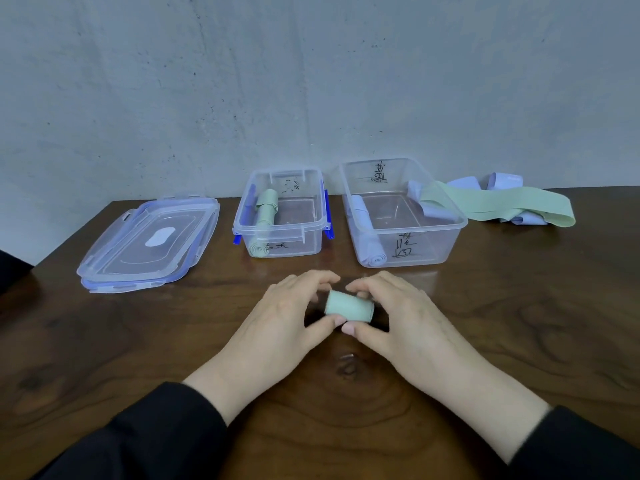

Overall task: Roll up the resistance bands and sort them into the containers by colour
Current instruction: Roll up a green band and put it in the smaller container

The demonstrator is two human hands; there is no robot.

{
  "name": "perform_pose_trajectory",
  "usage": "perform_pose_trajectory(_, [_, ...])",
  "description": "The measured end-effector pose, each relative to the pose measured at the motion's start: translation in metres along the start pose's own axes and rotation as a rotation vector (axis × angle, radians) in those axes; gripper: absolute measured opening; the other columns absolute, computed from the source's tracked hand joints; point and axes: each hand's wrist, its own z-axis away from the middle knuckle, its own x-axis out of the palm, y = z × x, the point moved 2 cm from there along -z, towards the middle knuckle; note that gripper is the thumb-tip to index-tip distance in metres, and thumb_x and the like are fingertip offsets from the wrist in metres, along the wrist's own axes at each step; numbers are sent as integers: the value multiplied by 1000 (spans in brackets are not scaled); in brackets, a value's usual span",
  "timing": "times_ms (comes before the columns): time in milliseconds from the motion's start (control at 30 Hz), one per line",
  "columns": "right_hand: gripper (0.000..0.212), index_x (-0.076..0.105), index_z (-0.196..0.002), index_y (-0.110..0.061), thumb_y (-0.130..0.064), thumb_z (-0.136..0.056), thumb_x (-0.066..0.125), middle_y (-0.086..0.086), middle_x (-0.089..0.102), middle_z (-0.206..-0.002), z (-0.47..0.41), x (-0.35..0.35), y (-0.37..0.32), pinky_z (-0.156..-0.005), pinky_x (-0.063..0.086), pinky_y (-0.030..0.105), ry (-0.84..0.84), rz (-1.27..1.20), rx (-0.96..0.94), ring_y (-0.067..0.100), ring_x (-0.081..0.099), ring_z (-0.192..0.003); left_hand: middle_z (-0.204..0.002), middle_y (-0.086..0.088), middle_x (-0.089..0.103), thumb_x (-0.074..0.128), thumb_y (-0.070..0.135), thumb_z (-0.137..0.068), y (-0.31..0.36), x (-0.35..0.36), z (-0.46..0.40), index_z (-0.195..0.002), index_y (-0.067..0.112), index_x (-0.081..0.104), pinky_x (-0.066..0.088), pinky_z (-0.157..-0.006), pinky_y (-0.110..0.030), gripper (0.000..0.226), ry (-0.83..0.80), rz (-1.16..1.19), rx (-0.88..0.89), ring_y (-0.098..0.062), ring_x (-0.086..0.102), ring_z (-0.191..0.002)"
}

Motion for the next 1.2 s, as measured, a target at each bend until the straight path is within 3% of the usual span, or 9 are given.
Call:
perform_pose_trajectory(200, [29, 60, -113, -39, -44, -86, 68, -22, 67, -107, -1, -6, 4, -92, 52, 27, 47, -325, 106, -5, 61, -104, -117, 20, 55, 61, 33, -91, 14, 3, -8, -132, 25, 55, 37, -99, -16, 42, 158, 30, 142, 2, 50, -113])
perform_pose_trajectory(333, [27, 61, -108, -37, -42, -84, 70, -22, 69, -102, 0, -6, 8, -91, 52, 26, 35, -292, 131, -6, 62, -102, -145, 11, 48, 45, 35, -98, 16, 14, -8, -143, 20, 48, 41, -102, -34, 47, 49, -143, 267, -6, 44, -130])
perform_pose_trajectory(533, [26, 63, -109, -38, -37, -84, 71, -24, 68, -105, 2, -10, 9, -93, 50, 21, 14, -373, 152, -9, 60, -105, -155, 27, 25, 42, 34, -101, 18, 12, -2, -149, 32, 35, 29, -111, -26, 48, -49, -137, 248, 6, 26, -139])
perform_pose_trajectory(667, [21, 64, -104, -37, -34, -85, 72, -21, 70, -98, 1, -9, 7, -85, 51, 18, 32, -415, 149, -4, 64, -97, -151, 23, 34, 51, 18, -99, 17, 12, -3, -148, 31, 37, 29, -114, -29, 52, -13, -53, 217, 2, 28, -140])
perform_pose_trajectory(733, [22, 65, -108, -37, -35, -86, 71, -19, 70, -98, 1, -10, 7, -82, 51, 18, 14, -475, 169, -1, 65, -94, -143, 24, 45, 55, 22, -98, 14, 8, -4, -147, 32, 39, 33, -111, -23, 52, 30, 106, 103, 4, 37, -135])
perform_pose_trajectory(867, [24, 69, -115, -29, -22, -93, 66, -10, 74, -106, 1, -13, 5, -88, 54, 26, -83, -727, 226, 6, 68, -101, -109, 12, 67, 58, 31, -93, 15, 0, -5, -114, 30, 69, 48, -91, -27, 23, 19, 405, -28, -10, 61, -107])
perform_pose_trajectory(1000, [24, 72, -116, -13, -15, -93, 64, 13, 72, -114, 3, -9, -1, -92, 51, 38, -142, -1137, 325, 23, 67, -107, -95, -1, 70, 60, 38, -89, 13, -3, -5, -99, 26, 71, 53, -84, -40, 19, 24, 628, -103, -21, 65, -90])
perform_pose_trajectory(1100, [27, 70, -115, -4, -16, -91, 66, 25, 66, -120, 4, -6, -7, -94, 47, 42, -136, -1331, 380, 28, 63, -106, -90, -1, 71, 59, 35, -90, 14, -6, -4, -93, 23, 71, 52, -79, -33, 17, 30, 744, -114, -24, 65, -88])
perform_pose_trajectory(1200, [25, 73, -110, -5, -17, -89, 71, 25, 67, -119, 1, -9, -17, -92, 46, 42, -111, -1338, 388, 26, 63, -104, -88, -2, 71, 62, 32, -92, 11, -9, -6, -90, 22, 71, 50, -77, -27, 14, 51, 829, -110, -18, 63, -83])
